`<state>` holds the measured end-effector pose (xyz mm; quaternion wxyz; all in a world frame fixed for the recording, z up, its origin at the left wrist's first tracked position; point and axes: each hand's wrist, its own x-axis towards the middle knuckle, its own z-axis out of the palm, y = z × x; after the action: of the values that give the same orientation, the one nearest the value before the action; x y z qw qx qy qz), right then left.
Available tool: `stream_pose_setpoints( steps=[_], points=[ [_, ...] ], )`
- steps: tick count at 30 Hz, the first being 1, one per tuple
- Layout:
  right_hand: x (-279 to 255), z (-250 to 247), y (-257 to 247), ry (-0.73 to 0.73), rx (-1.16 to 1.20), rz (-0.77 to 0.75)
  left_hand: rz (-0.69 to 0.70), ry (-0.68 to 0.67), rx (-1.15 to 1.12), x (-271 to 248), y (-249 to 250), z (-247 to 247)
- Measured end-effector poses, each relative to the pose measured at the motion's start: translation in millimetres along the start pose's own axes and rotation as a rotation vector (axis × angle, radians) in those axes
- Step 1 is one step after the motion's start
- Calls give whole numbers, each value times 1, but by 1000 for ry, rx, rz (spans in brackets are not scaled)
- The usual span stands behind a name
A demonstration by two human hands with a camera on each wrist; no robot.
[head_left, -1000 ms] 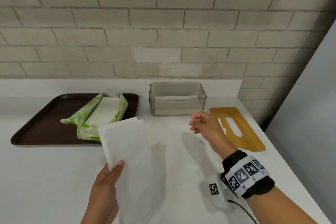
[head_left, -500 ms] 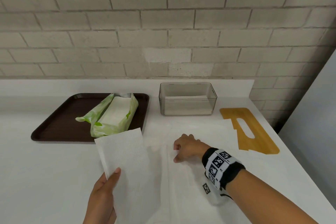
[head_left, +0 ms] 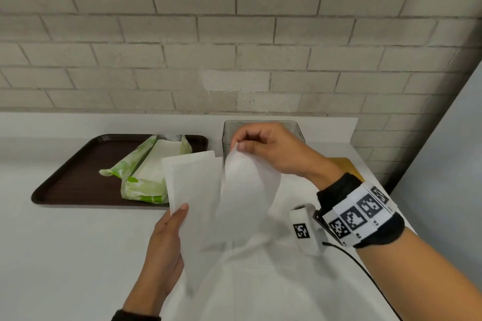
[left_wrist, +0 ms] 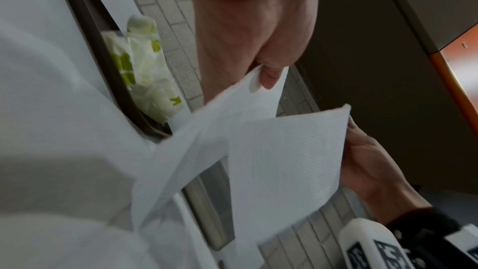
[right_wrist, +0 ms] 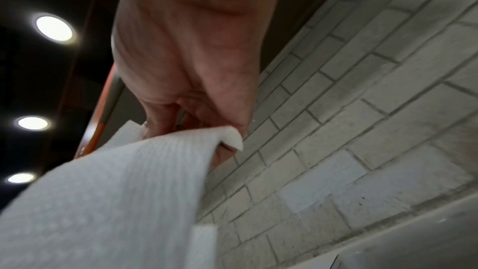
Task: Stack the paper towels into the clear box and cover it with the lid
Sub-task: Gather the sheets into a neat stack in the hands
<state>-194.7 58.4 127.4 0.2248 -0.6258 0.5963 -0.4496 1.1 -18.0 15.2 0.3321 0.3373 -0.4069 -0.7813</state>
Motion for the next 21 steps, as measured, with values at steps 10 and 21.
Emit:
stream_pose_setpoints(
  steps=[10,21],
  points=[
    [19,34,53,47,-242,122,-262,-265,7,-5,-22,35],
    [-84,-67,156,468,-178,940,-165,-194,16,15,-36,19]
  ],
)
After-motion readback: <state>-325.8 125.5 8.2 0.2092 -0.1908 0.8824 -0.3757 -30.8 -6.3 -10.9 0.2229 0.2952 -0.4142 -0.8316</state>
